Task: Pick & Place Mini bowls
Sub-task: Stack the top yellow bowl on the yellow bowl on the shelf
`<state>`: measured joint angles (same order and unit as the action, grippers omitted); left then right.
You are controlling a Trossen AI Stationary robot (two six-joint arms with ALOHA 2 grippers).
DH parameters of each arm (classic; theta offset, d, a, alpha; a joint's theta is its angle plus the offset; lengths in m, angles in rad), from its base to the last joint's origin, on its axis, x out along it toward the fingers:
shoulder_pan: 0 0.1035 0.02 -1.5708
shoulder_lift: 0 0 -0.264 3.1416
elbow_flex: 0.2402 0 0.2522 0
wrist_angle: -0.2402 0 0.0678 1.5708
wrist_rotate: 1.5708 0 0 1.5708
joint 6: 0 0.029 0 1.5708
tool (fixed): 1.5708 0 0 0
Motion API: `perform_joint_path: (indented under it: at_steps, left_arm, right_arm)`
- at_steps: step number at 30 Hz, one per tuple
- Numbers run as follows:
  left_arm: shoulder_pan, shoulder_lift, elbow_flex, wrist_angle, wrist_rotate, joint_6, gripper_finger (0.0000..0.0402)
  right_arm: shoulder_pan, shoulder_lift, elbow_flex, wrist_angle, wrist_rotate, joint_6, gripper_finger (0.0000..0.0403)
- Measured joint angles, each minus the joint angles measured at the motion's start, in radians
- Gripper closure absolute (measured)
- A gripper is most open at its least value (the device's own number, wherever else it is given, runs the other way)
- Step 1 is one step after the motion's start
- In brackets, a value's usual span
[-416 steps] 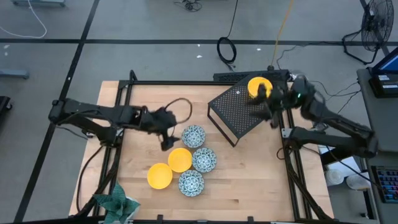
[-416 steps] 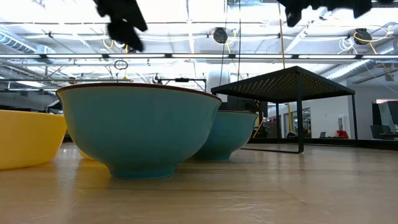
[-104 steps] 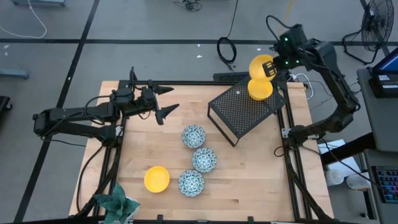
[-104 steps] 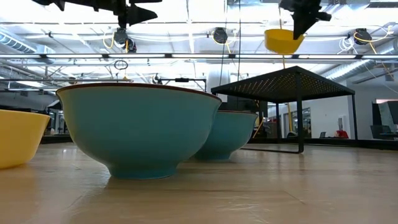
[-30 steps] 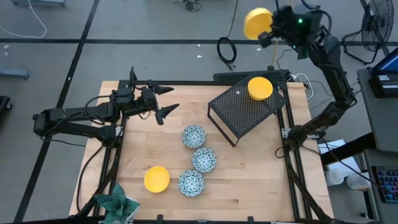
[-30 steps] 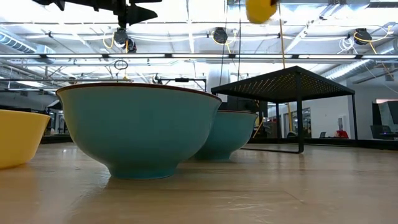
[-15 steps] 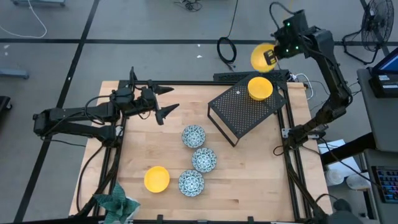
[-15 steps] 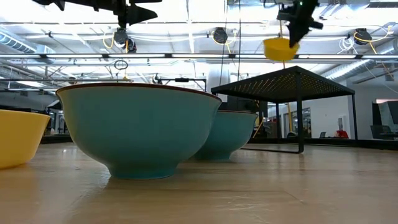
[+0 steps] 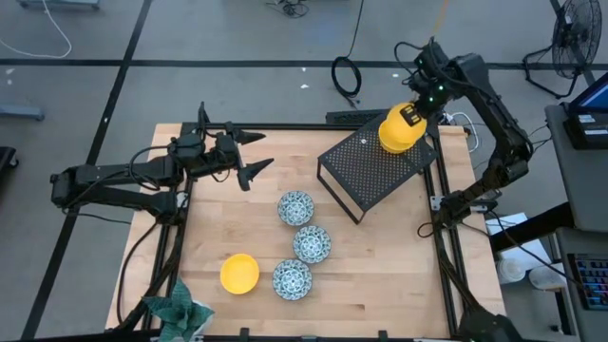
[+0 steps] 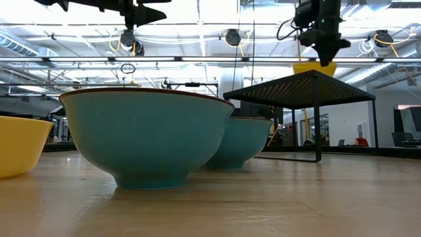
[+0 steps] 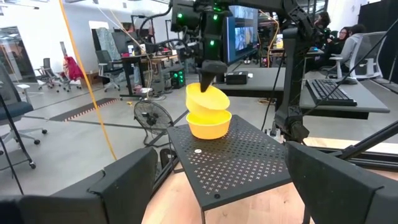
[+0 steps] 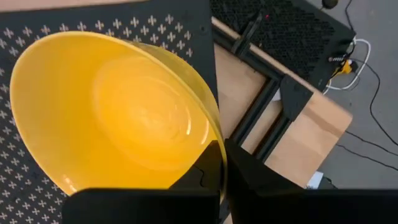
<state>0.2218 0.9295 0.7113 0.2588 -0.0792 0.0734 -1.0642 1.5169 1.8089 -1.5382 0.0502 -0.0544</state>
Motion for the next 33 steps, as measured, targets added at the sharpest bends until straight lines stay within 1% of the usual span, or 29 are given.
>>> perform_joint_path:
  at_steps: [4, 19, 24, 33]
  left_arm:
    - [0.000, 0.000, 0.000, 0.000, 0.000, 0.000, 0.0050]
    - [0.000, 0.000, 0.000, 0.000, 0.000, 0.000, 0.0050]
    - [0.000, 0.000, 0.000, 0.000, 0.000, 0.000, 0.0050]
    - [0.000, 0.000, 0.000, 0.000, 0.000, 0.000, 0.0050]
  right_arm:
    - [0.006, 0.000, -0.019, -0.004, 0.000, -0.002, 0.0403]
    - [0.013, 0.000, -0.020, -0.008, -0.005, -0.026, 0.0403]
    - [0.015, 0.000, -0.020, -0.008, -0.082, -0.011, 0.0403]
    - [0.033, 0.000, -0.050, 0.005, -0.076, -0.011, 0.0398]
